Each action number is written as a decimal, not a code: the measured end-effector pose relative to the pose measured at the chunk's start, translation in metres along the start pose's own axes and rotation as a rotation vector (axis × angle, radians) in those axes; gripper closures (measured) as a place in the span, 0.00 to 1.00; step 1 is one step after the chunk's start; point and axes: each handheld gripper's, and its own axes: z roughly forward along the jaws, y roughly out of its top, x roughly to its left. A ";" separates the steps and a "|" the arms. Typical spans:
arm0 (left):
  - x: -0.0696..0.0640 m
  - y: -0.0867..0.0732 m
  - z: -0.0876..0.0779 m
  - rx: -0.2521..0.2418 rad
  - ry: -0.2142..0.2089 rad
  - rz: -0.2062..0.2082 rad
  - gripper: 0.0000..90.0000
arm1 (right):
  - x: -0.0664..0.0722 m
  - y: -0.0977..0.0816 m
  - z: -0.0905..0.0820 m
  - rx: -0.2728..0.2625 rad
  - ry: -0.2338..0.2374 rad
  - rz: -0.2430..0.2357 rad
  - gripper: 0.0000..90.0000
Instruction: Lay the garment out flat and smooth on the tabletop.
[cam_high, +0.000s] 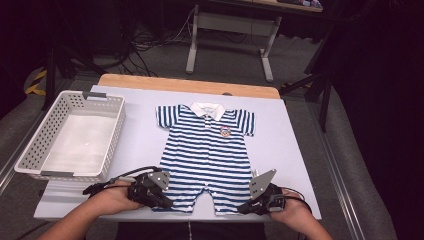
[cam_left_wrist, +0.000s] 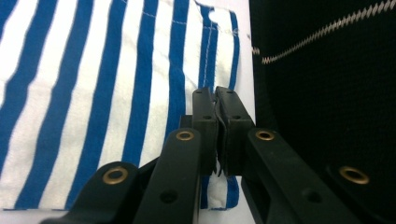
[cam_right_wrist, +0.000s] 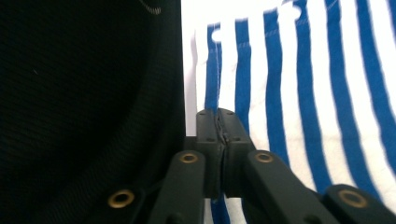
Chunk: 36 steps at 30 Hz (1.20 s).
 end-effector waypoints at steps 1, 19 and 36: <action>0.001 0.001 -0.002 -0.018 -0.001 -0.007 0.90 | -0.001 0.001 -0.002 -0.024 -0.007 0.001 0.90; 0.031 0.015 -0.036 -0.398 0.269 -0.209 0.36 | -0.038 0.004 -0.021 -0.414 -0.288 0.159 0.18; 0.059 0.025 -0.062 -0.545 0.465 -0.278 0.22 | -0.064 -0.004 -0.007 -0.506 -0.359 0.164 0.00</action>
